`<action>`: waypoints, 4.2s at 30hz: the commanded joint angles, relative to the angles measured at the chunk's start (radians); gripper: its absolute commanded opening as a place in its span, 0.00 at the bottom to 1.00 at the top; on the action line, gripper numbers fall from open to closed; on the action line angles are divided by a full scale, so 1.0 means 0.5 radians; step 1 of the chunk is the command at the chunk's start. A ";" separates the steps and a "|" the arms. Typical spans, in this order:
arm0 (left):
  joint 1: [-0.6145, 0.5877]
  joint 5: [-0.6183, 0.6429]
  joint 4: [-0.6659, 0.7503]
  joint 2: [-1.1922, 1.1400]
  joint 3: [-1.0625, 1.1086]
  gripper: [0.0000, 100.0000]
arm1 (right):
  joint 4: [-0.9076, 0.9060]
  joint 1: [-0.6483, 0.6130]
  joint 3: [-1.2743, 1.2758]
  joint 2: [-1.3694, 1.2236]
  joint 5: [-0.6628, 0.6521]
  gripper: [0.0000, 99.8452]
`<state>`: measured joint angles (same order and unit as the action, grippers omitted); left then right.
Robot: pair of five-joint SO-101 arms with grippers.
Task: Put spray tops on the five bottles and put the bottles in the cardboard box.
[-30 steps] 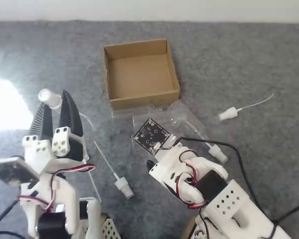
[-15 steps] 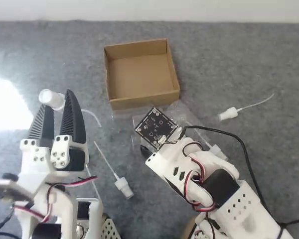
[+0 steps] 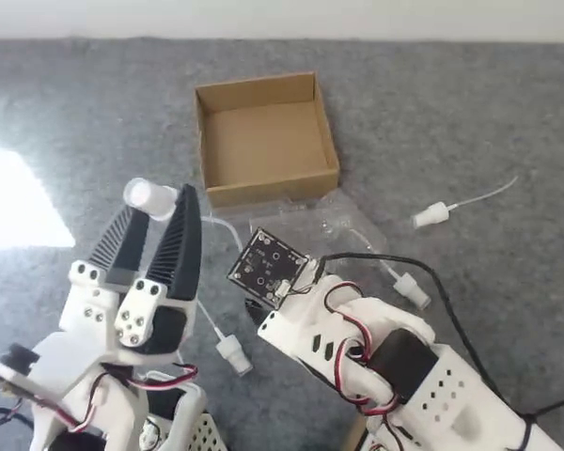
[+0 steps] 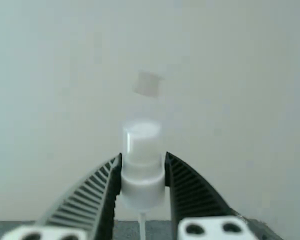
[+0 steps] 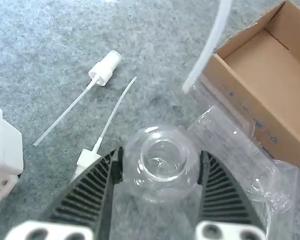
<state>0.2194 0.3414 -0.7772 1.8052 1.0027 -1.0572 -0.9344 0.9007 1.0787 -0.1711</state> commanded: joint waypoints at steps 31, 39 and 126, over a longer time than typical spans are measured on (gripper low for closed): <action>0.249 0.009 -0.135 0.037 -0.100 0.05 | 0.176 0.029 0.074 -0.020 0.012 0.13; 0.249 0.012 -0.178 0.040 -0.146 0.05 | 0.278 0.029 0.141 -0.020 0.000 0.13; 0.755 -0.457 -0.132 0.037 0.560 0.06 | 0.118 0.250 0.114 0.493 -0.006 0.12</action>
<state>0.5294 0.1956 -0.8569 1.8052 1.2758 -0.9912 -0.8286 0.9820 1.2520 -0.1726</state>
